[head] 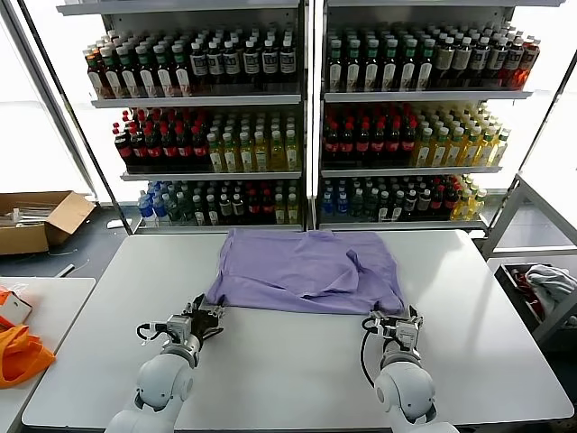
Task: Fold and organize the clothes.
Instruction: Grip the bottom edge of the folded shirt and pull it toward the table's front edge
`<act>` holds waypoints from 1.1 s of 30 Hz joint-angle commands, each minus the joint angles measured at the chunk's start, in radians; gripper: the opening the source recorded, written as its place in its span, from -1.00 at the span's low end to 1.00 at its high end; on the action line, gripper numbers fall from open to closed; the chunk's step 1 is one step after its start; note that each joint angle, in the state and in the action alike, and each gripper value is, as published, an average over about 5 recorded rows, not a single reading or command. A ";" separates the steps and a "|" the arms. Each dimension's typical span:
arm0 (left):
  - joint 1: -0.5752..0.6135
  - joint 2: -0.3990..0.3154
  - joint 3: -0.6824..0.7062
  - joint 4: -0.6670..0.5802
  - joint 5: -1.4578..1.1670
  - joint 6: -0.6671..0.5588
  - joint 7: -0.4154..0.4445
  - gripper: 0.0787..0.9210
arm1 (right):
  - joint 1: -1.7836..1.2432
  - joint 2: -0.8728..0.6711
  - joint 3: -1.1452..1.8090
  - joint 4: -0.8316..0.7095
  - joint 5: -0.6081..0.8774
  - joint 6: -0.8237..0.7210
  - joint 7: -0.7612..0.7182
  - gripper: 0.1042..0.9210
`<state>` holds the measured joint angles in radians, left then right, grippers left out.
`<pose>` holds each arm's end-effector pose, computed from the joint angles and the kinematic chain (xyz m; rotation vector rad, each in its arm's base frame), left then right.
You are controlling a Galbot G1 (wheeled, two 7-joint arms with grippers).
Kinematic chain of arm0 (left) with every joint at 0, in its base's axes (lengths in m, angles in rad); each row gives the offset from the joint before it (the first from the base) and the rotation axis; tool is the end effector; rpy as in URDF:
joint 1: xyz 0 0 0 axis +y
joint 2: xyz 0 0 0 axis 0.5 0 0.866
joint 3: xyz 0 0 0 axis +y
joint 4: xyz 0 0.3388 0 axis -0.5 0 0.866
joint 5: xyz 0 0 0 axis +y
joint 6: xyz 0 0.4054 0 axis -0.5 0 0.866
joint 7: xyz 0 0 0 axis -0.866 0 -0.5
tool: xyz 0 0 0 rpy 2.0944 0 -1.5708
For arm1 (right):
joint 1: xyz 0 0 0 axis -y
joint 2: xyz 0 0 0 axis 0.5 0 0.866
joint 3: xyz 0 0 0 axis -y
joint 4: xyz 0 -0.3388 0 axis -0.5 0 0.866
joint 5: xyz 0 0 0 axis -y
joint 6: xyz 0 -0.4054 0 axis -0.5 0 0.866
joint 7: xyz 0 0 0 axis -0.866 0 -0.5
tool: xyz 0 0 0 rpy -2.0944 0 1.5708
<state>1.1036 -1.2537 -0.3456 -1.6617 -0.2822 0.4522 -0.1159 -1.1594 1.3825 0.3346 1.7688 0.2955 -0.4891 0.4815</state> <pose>0.3793 0.0263 -0.3311 -0.1030 -2.6693 -0.1261 0.3579 0.0249 -0.3105 -0.3020 -2.6681 0.0401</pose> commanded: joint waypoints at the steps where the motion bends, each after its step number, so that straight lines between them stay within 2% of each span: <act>1: 0.011 0.004 0.004 -0.003 0.010 0.014 -0.001 -0.17 | -0.008 -0.004 0.000 -0.001 0.004 -0.001 -0.009 0.20; 12: 0.048 0.008 -0.014 -0.043 0.023 0.008 0.011 -0.90 | -0.048 -0.023 0.001 0.046 0.015 0.036 -0.031 -0.58; 18: 0.143 0.012 -0.037 -0.168 0.049 -0.011 0.009 -0.98 | -0.092 -0.028 -0.003 0.141 0.030 0.032 -0.023 -0.95; 33: 0.595 -0.007 -0.093 -0.569 0.170 -0.075 -0.042 -0.98 | -0.442 -0.079 0.009 0.434 0.006 0.056 0.053 -0.97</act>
<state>1.3782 -1.2571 -0.4135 -1.9434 -0.1848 0.4195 -0.1345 -1.4034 1.3227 0.3408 2.0544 0.3150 -0.4532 0.5047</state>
